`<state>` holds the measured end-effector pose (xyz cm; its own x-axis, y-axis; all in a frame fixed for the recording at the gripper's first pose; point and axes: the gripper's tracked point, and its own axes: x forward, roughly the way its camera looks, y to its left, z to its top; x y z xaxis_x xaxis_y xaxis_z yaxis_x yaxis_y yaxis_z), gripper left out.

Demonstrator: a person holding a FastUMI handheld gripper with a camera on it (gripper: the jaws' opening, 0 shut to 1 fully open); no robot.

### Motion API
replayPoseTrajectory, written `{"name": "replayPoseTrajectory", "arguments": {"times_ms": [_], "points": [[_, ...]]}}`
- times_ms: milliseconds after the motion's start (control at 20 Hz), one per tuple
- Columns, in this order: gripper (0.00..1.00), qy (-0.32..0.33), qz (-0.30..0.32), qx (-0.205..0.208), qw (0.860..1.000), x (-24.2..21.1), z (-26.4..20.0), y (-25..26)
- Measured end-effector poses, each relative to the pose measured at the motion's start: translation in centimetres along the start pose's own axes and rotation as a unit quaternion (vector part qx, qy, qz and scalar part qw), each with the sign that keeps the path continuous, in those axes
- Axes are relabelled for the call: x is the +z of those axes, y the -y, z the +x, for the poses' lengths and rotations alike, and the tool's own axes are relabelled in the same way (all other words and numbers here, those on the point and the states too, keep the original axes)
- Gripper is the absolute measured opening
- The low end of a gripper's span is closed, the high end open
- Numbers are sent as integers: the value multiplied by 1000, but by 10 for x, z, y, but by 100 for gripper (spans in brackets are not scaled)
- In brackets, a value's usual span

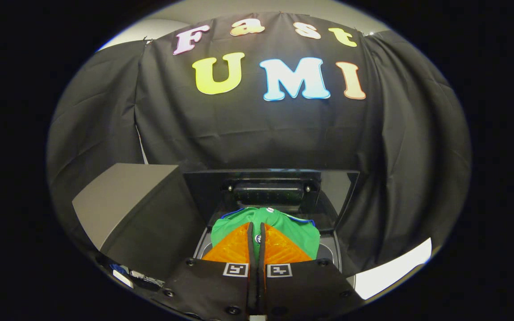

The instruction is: Put the clothes into the washing machine and then close the washing machine lid.

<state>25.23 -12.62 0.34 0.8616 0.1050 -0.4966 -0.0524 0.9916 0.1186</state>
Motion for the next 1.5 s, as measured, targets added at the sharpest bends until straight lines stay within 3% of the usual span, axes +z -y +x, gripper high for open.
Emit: {"name": "replayPoseTrajectory", "arguments": {"times_ms": [500,750,1500], "points": [[1,-81,24,-27,996,-62,49,20],[1,-121,59,-42,990,-85,71,24],[2,-205,79,-70,973,-158,118,35]]}}
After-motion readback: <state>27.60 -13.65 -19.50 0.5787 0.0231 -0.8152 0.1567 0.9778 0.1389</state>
